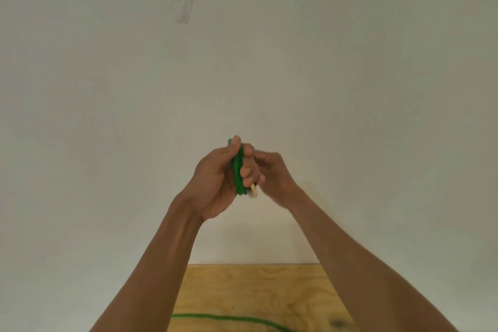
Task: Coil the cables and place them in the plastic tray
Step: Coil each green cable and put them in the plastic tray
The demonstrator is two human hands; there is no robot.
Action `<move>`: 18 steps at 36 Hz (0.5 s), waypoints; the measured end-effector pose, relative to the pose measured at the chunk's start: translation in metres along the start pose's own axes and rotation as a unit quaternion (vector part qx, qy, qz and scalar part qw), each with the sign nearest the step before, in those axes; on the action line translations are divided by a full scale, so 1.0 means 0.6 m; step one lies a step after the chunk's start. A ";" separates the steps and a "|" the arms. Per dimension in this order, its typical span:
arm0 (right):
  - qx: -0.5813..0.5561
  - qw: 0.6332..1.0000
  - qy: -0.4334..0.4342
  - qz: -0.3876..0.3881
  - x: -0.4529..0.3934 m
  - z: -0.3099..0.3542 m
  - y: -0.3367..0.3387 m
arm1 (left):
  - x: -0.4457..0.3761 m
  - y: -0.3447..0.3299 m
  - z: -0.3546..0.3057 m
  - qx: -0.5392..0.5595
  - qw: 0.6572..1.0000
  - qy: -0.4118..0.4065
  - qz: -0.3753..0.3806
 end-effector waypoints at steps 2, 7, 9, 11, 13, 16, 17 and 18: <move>0.049 0.998 -0.019 -0.024 0.022 -0.026 -0.015 | -0.013 0.008 -0.017 -0.009 0.998 -0.038 -0.051; 0.131 0.991 -0.035 0.001 0.065 -0.046 -0.057 | -0.035 0.054 -0.048 -0.115 0.981 -0.089 -0.132; 0.233 0.972 0.010 0.004 0.068 -0.028 -0.060 | -0.034 0.074 -0.048 -0.208 0.966 -0.081 -0.129; 0.337 0.941 0.030 0.022 0.066 -0.005 -0.060 | -0.028 0.087 -0.045 -0.319 0.935 -0.077 -0.134; 0.418 0.906 0.030 0.061 0.065 0.020 -0.062 | -0.022 0.090 -0.041 -0.392 0.906 -0.079 -0.142; 0.563 0.817 0.061 0.113 0.058 0.063 -0.069 | -0.020 0.091 -0.033 -0.474 0.864 -0.082 -0.147; 0.602 0.786 0.082 0.116 0.053 0.081 -0.068 | -0.020 0.093 -0.028 -0.502 0.849 -0.075 -0.144; 0.624 0.767 0.100 0.111 0.045 0.098 -0.066 | -0.019 0.093 -0.023 -0.522 0.839 -0.064 -0.139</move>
Point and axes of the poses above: each hand's wrist, its own x-axis away from the middle knuckle, its own y-axis out of the back of the hand, z = x × y, the point moved 4 cm from there along -x, towards the middle knuckle, and after that the axes turned 2 degrees about -z, right-handed, at the moved point
